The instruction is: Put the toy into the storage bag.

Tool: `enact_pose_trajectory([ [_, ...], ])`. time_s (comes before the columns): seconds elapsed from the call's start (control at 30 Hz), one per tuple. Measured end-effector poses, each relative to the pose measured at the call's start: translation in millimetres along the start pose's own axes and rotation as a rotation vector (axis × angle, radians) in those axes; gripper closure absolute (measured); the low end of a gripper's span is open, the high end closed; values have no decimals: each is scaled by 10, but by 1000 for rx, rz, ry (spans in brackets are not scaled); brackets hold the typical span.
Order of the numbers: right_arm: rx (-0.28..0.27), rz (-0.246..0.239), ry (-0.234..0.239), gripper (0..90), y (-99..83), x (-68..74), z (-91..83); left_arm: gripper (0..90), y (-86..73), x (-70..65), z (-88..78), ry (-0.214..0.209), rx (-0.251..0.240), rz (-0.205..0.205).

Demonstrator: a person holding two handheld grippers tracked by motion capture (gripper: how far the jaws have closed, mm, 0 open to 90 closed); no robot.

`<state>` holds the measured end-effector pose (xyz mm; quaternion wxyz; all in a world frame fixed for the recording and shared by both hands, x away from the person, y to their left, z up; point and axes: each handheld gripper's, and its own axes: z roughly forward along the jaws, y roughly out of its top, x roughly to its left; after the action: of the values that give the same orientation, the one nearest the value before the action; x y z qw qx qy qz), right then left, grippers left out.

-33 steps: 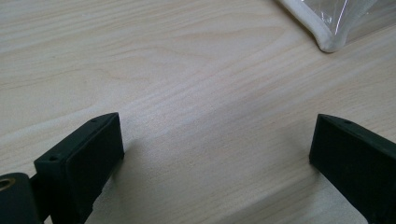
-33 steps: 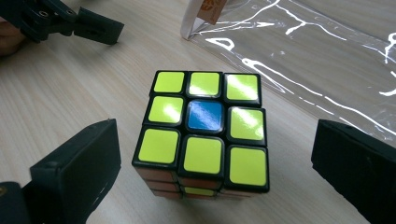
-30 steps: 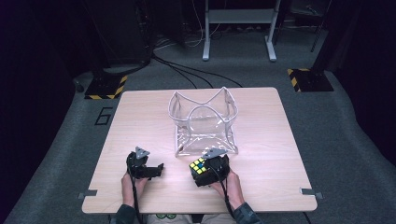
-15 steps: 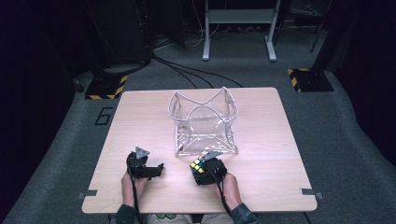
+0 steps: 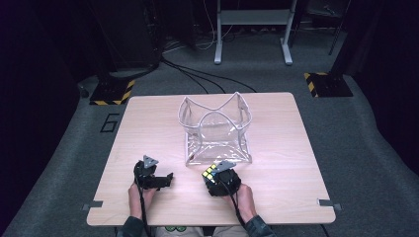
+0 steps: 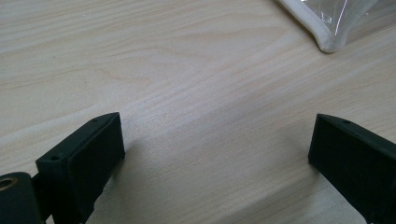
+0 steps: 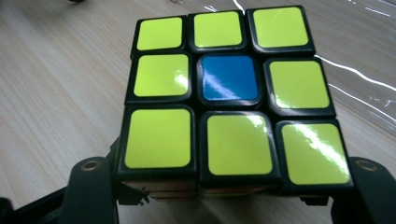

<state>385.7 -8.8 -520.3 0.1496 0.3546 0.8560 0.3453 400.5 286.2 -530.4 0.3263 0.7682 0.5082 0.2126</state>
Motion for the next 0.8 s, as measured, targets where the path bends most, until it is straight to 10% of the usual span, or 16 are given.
enact_pose_trajectory([
  [0.8, -23, 41, 35, 335, 92, -135, -328, 33, 0, -1, 1, 0, -1, -2],
])
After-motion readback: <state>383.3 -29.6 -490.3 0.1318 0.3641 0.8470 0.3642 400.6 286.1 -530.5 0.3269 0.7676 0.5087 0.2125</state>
